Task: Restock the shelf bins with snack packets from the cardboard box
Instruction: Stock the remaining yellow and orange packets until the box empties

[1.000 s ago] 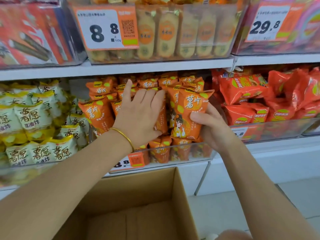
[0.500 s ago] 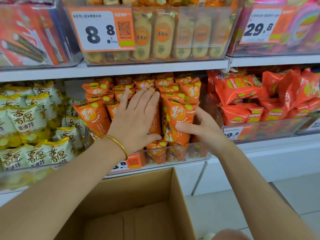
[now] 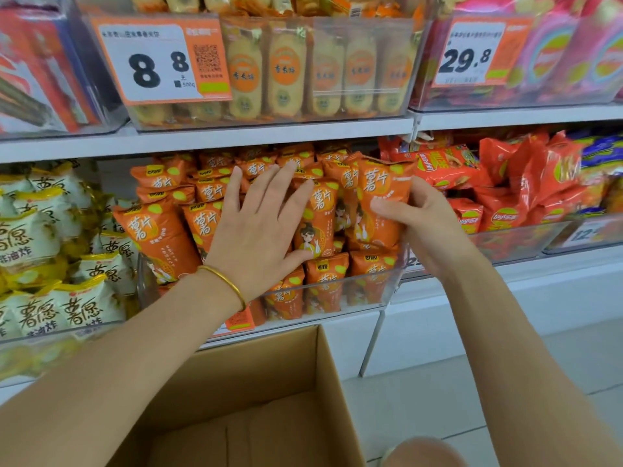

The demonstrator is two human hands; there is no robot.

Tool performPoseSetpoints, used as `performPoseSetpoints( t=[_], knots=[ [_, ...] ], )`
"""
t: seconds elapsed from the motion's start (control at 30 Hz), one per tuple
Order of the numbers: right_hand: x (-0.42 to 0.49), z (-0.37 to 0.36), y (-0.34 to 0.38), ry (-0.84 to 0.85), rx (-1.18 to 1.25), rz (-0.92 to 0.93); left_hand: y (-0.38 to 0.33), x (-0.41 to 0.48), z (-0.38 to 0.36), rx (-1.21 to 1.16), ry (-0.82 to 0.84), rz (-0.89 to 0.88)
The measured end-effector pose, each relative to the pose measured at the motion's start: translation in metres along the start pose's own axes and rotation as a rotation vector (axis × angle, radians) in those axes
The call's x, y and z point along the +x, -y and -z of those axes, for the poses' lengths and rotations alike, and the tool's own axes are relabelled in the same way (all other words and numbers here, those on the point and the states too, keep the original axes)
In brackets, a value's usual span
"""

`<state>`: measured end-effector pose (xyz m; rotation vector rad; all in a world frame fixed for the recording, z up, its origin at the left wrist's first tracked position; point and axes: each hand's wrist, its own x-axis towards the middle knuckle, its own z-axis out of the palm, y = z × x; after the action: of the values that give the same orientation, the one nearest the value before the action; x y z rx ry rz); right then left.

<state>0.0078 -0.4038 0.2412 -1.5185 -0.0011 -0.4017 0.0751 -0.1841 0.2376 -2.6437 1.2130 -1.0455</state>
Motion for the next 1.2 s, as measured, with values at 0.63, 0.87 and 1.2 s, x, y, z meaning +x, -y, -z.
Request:
performPoseSetpoints(
  t=[0.63,0.87,1.2],
  knots=[
    [0.008,-0.016,-0.035,0.002,-0.643,0.08,-0.006,-0.001,-0.004,0.018,0.034,0.007],
    [-0.004,-0.013,-0.031,-0.143,-0.581,-0.007,-0.01,0.002,0.002,0.008,0.025,0.0],
    [-0.102,-0.081,-0.009,-0.112,-0.674,0.202,-0.003,-0.14,0.031,-0.185,0.035,-0.22]
  ],
)
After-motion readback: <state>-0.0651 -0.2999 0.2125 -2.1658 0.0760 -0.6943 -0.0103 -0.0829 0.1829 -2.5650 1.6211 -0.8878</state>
